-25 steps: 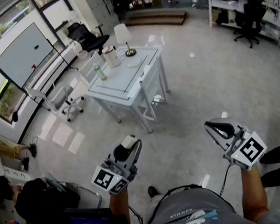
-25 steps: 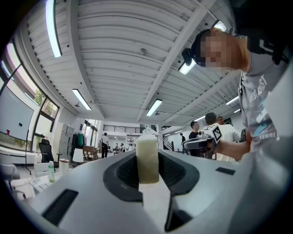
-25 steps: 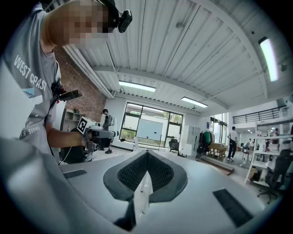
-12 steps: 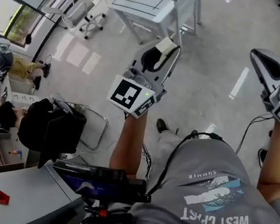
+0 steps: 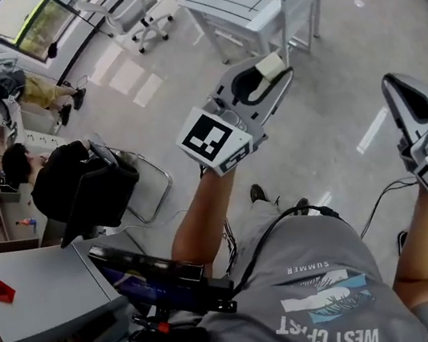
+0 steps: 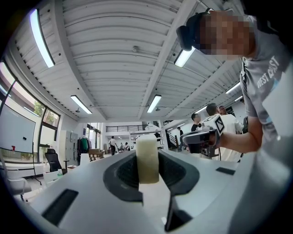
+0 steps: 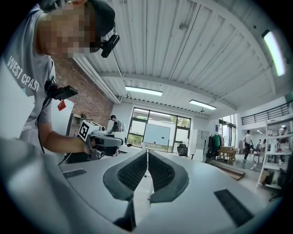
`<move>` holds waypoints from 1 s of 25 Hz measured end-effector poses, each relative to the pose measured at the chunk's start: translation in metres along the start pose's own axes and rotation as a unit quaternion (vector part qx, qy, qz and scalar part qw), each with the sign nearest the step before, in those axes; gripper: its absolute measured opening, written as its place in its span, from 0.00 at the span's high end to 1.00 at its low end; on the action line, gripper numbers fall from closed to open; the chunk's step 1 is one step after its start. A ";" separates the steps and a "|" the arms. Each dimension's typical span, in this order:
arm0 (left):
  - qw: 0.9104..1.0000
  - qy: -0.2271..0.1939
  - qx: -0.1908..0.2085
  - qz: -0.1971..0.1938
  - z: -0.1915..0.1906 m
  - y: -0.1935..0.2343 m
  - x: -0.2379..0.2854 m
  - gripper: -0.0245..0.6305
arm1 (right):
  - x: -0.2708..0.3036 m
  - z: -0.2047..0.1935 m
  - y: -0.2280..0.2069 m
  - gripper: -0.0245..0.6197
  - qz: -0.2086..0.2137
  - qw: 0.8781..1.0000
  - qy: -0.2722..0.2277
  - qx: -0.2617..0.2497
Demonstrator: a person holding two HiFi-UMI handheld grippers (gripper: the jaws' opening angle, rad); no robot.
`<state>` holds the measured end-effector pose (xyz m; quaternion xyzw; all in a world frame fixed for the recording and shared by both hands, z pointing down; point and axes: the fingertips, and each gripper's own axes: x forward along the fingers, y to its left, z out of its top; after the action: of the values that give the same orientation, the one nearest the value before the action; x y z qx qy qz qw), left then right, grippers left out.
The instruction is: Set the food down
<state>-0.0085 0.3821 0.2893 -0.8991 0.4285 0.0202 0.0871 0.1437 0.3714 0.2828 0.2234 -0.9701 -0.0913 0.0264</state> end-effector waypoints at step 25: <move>0.999 -0.015 -0.011 -0.046 0.000 0.141 -0.051 0.81 | 0.159 0.009 0.011 0.95 -0.054 0.998 0.038 0.004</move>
<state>-0.1504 0.3341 0.2755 -0.9185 0.3848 0.0342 0.0840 -0.0046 0.3132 0.2781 0.2792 -0.9551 -0.0804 0.0576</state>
